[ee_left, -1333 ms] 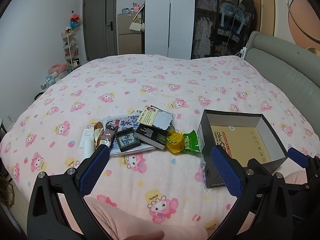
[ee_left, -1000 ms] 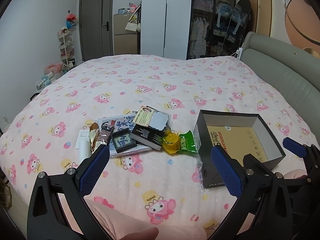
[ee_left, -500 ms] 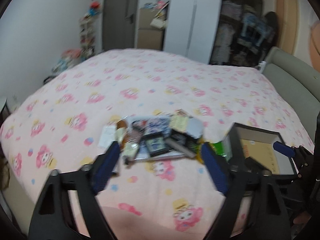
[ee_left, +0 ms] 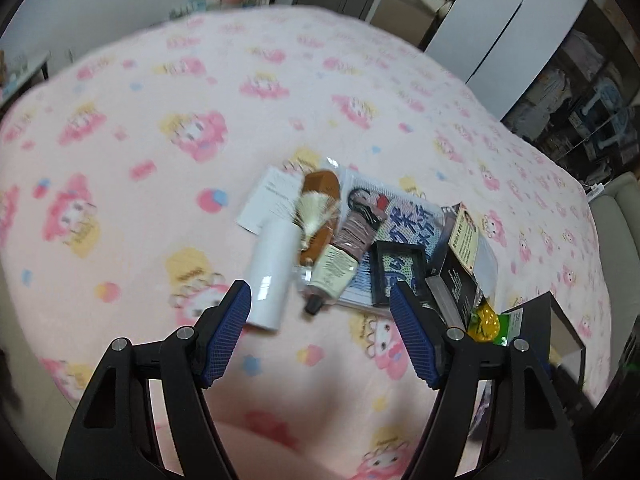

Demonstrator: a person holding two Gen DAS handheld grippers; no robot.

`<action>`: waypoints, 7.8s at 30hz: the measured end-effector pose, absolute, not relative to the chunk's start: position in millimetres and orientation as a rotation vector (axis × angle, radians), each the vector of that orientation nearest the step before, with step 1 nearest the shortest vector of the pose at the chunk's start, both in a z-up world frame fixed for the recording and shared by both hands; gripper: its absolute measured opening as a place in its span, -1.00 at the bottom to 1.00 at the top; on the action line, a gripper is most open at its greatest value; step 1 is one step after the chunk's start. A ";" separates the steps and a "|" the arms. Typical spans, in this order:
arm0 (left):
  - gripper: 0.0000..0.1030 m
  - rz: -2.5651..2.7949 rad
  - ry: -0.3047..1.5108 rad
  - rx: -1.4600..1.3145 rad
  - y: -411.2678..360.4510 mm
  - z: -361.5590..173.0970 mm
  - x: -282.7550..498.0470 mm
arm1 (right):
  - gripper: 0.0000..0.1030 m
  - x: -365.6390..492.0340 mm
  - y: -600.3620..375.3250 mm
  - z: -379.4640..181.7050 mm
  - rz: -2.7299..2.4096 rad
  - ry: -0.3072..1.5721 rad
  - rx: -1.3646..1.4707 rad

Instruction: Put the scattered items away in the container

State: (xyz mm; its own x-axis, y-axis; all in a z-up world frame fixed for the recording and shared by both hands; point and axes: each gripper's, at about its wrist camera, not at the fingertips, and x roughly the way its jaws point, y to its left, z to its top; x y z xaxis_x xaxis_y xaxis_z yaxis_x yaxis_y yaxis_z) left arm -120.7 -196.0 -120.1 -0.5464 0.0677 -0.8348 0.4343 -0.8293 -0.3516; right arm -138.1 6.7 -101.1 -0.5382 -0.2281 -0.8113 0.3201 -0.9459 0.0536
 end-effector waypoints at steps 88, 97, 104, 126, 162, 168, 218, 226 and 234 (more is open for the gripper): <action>-0.30 -2.405 1.063 1.618 -223.9 -204.9 -167.8 | -0.12 -215.9 -4.0 -197.1 -2.345 -0.058 1.522; -0.31 -2.538 1.101 1.462 -227.6 -185.1 -172.9 | -0.12 -206.4 7.7 -181.3 -2.290 -0.214 1.489; -0.30 -2.533 1.101 1.516 -215.8 -185.8 -170.8 | -0.13 -182.8 30.2 -154.9 -2.299 -0.259 1.457; 0.06 -2.436 1.088 1.665 -209.5 -208.2 -182.1 | -0.14 -172.1 24.7 -136.1 -2.343 -0.154 1.395; 0.45 -2.473 0.780 1.757 -167.4 -205.7 -189.8 | -0.13 -174.1 31.3 -171.1 -2.380 -0.084 1.527; 0.48 -2.402 0.547 1.773 -149.6 -214.4 -196.3 | -0.13 -178.5 40.4 -184.7 -2.389 -0.102 1.588; -0.45 -2.187 1.009 1.663 -195.9 -221.7 -170.6 | -0.36 -196.1 23.2 -177.4 -2.372 -0.013 1.550; -0.49 -2.209 0.994 1.588 -209.9 -223.6 -192.5 | -0.20 -233.2 18.3 -192.4 -2.344 0.055 1.577; -0.15 -2.247 1.039 1.598 -201.4 -229.7 -201.0 | -0.16 -254.6 14.1 -204.2 -2.308 -0.142 1.536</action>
